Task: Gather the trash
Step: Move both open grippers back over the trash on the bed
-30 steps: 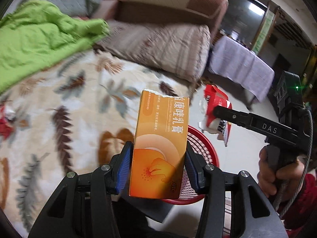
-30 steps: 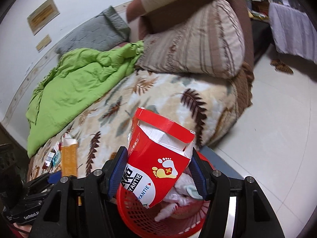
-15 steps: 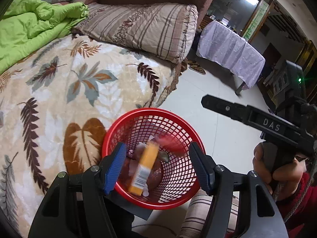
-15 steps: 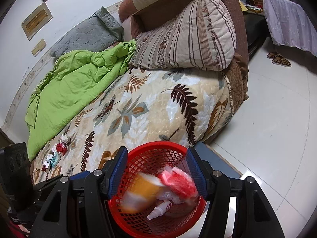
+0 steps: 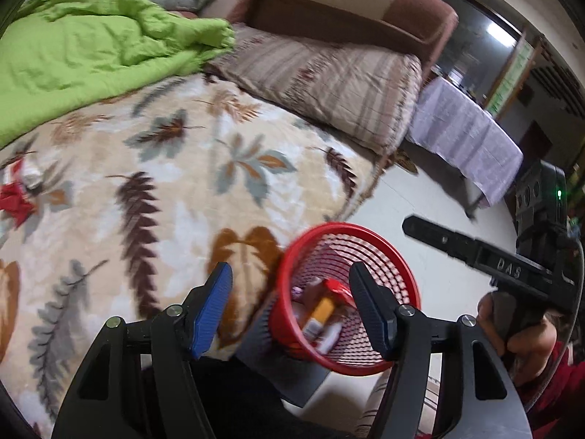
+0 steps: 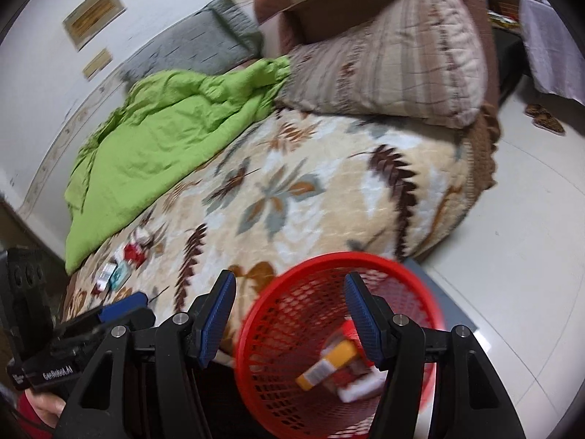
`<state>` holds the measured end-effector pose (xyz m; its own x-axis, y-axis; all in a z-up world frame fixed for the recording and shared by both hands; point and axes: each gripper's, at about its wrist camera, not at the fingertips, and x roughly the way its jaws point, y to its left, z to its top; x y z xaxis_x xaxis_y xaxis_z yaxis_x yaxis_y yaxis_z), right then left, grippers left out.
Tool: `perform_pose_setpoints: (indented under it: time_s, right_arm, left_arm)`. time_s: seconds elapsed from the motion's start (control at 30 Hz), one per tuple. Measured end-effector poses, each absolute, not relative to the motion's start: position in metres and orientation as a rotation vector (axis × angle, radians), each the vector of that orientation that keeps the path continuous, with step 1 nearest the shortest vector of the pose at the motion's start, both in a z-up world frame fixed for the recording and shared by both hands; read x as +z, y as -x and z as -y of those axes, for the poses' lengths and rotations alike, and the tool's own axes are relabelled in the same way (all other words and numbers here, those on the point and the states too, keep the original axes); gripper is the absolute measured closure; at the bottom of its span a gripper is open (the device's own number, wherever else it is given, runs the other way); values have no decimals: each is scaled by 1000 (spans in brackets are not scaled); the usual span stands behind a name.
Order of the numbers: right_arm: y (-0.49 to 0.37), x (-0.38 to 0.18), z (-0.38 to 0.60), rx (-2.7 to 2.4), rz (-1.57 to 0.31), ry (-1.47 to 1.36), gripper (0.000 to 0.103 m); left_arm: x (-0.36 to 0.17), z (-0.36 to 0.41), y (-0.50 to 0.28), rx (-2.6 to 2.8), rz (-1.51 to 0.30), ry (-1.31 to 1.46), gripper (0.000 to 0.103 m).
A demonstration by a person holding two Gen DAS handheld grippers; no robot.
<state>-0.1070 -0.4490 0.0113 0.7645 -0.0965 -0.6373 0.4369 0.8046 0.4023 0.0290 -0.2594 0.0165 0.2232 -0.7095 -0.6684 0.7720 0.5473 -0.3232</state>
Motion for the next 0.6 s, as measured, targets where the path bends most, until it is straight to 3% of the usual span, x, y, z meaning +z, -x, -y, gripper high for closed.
perform_pose_setpoints:
  time_s: [0.6]
  right_arm:
    - [-5, 21, 328, 23, -717, -370, 37]
  left_arm:
    - [28, 121, -91, -738, -825, 108, 38]
